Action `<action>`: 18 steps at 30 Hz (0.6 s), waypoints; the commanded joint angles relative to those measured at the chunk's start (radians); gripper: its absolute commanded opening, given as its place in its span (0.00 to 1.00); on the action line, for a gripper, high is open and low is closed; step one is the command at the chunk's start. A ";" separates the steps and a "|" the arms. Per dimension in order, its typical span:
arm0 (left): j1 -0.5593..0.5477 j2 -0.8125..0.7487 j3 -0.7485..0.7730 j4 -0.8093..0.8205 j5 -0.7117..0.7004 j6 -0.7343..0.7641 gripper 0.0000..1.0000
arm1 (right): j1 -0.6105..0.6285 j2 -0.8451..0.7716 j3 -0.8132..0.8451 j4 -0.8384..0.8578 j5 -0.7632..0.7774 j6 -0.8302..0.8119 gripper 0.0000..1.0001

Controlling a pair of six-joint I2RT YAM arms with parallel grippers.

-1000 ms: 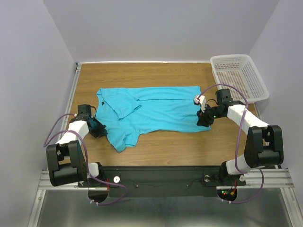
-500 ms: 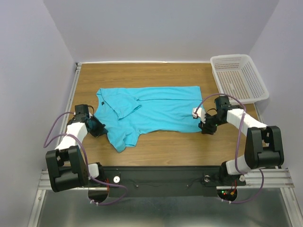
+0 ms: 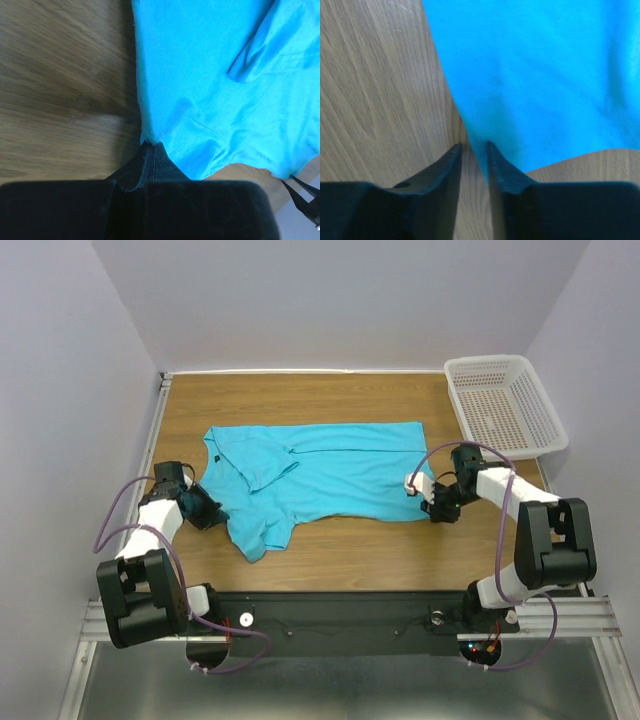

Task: Fold and stack the t-shirts
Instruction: Fold the tshirt

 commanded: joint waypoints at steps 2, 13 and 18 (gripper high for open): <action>0.021 -0.044 0.018 -0.026 0.044 0.031 0.00 | -0.006 0.034 0.003 -0.010 0.021 -0.012 0.20; 0.055 -0.137 0.015 -0.049 0.133 0.021 0.00 | -0.006 -0.101 0.056 -0.012 -0.019 0.167 0.01; 0.075 -0.148 0.020 -0.044 0.161 0.014 0.00 | -0.031 -0.118 0.098 -0.010 -0.045 0.248 0.01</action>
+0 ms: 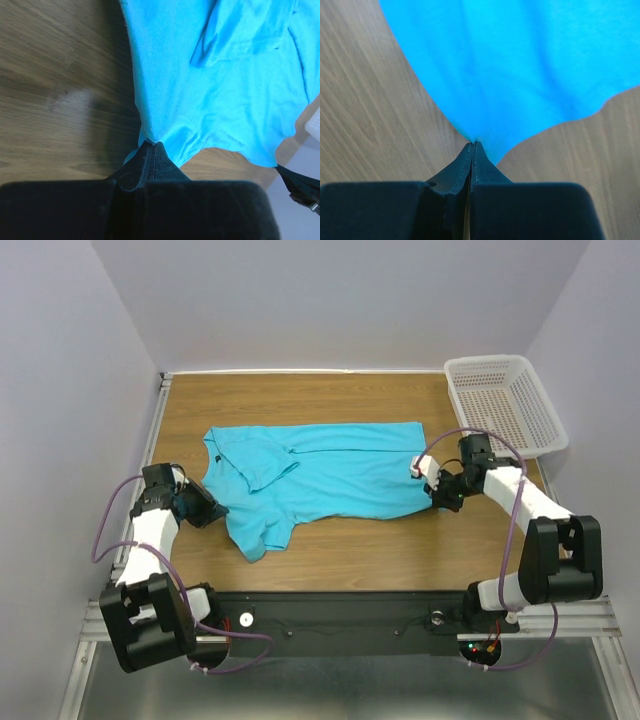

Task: Fold and stack the t-shirts
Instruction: Fold the tshirt

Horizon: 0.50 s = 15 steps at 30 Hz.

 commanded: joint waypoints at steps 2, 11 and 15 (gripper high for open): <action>0.022 -0.024 0.032 -0.019 0.049 0.000 0.00 | -0.033 -0.028 0.062 0.001 -0.044 0.098 0.01; 0.061 -0.032 0.066 -0.028 0.062 -0.018 0.00 | -0.078 0.018 0.117 0.018 -0.036 0.189 0.01; 0.081 -0.036 0.069 -0.022 0.077 -0.033 0.00 | -0.087 0.040 0.137 0.027 -0.045 0.221 0.01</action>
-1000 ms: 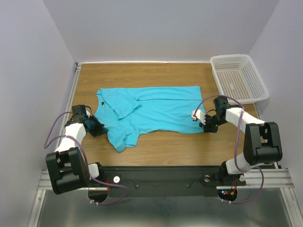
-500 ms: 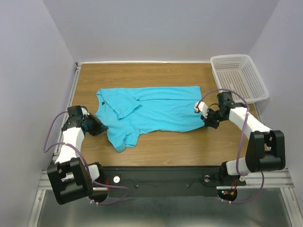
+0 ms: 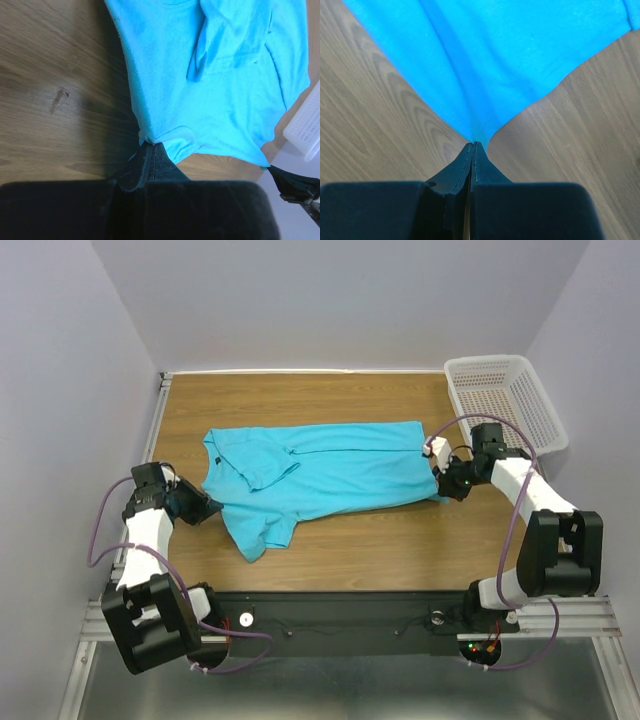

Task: Fold and stack the t-shirts
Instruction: Fold the tshirt

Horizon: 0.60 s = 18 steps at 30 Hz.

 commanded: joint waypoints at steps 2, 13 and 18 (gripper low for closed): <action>0.028 -0.025 0.047 0.004 0.045 -0.026 0.00 | -0.014 0.023 0.059 0.022 -0.042 0.058 0.00; 0.054 0.006 0.062 0.050 0.112 -0.078 0.00 | -0.014 0.068 0.087 0.019 -0.133 0.067 0.01; 0.058 0.007 0.038 0.073 0.135 -0.095 0.00 | -0.014 0.071 0.062 -0.013 -0.159 -0.010 0.01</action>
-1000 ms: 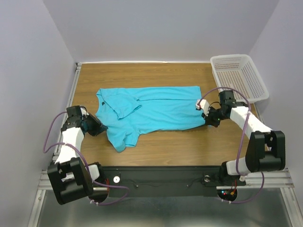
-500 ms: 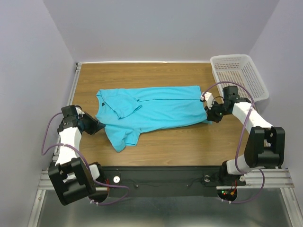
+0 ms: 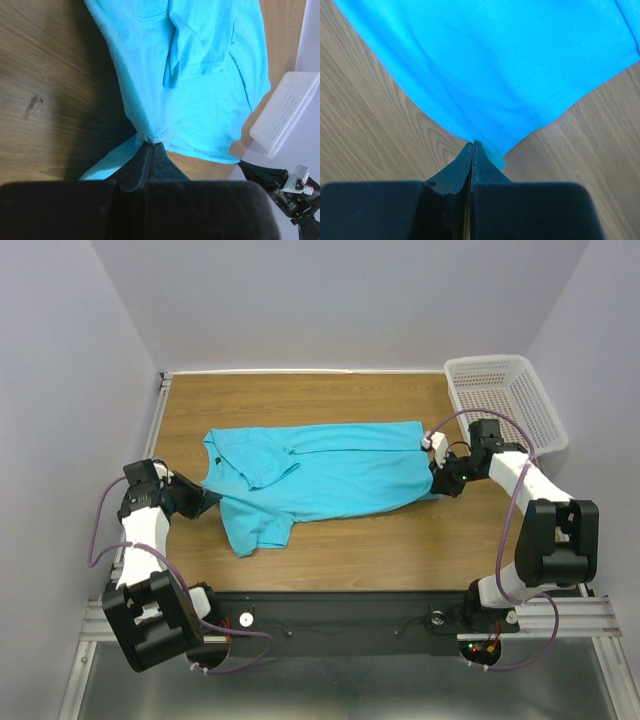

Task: Fold and stack the t-shirts
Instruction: Fold the tshirt

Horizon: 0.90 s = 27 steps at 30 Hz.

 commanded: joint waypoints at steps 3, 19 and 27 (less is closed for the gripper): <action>0.016 0.002 0.009 0.043 0.052 -0.025 0.00 | -0.008 0.010 0.012 -0.038 -0.052 -0.086 0.01; 0.049 0.014 -0.050 0.115 0.126 -0.094 0.00 | -0.008 0.087 0.084 -0.029 -0.032 -0.011 0.01; 0.073 0.023 -0.065 0.177 0.063 -0.101 0.00 | -0.008 0.119 0.093 0.028 -0.021 0.054 0.01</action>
